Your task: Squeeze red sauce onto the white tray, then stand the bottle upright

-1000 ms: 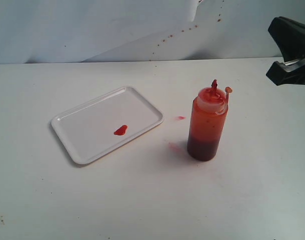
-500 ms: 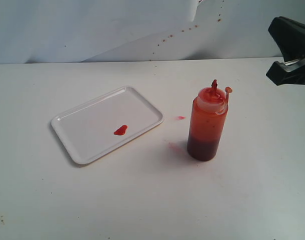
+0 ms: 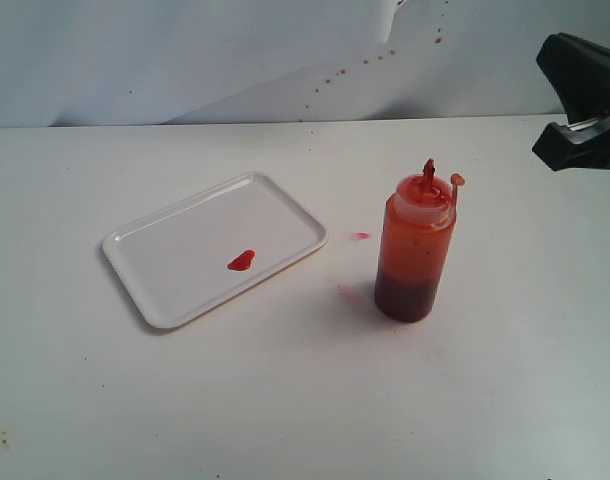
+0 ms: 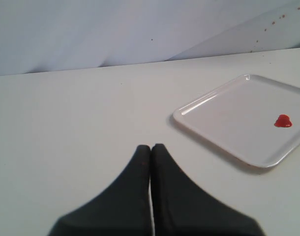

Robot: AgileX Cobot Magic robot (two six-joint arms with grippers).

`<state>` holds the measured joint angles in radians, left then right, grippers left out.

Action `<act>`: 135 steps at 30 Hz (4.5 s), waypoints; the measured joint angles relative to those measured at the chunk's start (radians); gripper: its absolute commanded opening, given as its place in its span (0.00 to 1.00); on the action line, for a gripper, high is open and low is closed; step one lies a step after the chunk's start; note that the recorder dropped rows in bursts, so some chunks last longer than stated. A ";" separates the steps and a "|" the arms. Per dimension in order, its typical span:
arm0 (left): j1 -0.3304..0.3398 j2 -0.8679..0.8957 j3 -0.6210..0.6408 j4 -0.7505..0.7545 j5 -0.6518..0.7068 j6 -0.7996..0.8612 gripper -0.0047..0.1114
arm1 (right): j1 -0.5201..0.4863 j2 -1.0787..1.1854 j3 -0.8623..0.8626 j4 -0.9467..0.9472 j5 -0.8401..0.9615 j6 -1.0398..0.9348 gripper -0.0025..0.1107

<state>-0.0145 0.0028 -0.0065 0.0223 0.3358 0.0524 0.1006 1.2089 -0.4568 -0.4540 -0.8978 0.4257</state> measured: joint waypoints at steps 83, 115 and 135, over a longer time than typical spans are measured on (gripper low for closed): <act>0.000 0.000 0.000 0.002 0.000 0.000 0.04 | -0.169 -0.995 0.083 0.305 1.162 -0.115 0.02; 0.000 0.000 0.000 0.002 0.000 0.003 0.04 | -0.169 -1.168 0.315 0.441 1.006 -0.455 0.02; 0.000 0.000 0.000 0.002 0.000 0.003 0.04 | -0.169 -1.205 0.453 0.411 1.118 -0.413 0.02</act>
<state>-0.0145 0.0028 -0.0065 0.0243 0.3358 0.0549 -0.0684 0.0038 -0.0036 -0.0434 0.2206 0.0131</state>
